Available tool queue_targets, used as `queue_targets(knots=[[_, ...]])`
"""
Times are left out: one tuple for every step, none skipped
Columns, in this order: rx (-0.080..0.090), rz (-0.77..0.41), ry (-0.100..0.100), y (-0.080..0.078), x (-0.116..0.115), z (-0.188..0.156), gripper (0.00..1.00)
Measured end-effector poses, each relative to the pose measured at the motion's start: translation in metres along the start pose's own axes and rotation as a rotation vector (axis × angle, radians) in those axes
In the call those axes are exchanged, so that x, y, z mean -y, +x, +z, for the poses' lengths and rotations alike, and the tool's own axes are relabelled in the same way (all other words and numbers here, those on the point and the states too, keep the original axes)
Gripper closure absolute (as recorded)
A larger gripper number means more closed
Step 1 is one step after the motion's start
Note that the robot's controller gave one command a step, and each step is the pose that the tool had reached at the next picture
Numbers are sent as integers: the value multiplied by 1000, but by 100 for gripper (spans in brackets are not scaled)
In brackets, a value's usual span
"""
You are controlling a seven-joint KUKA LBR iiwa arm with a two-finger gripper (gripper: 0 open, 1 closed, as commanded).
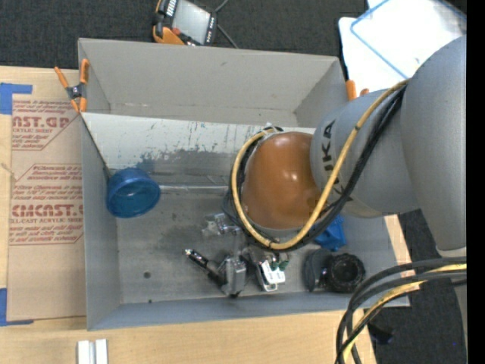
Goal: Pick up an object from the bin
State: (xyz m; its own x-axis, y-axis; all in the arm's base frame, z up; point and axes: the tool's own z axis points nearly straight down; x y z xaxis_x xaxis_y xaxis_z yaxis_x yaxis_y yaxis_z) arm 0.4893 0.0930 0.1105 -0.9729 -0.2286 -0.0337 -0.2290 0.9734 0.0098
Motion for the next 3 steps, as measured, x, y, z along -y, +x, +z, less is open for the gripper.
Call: queue_targets(knots=[[-4,52,-3,14,13,18,100],[-4,52,-3,14,13,18,100],[-5,84,-4,9,14,8,100]])
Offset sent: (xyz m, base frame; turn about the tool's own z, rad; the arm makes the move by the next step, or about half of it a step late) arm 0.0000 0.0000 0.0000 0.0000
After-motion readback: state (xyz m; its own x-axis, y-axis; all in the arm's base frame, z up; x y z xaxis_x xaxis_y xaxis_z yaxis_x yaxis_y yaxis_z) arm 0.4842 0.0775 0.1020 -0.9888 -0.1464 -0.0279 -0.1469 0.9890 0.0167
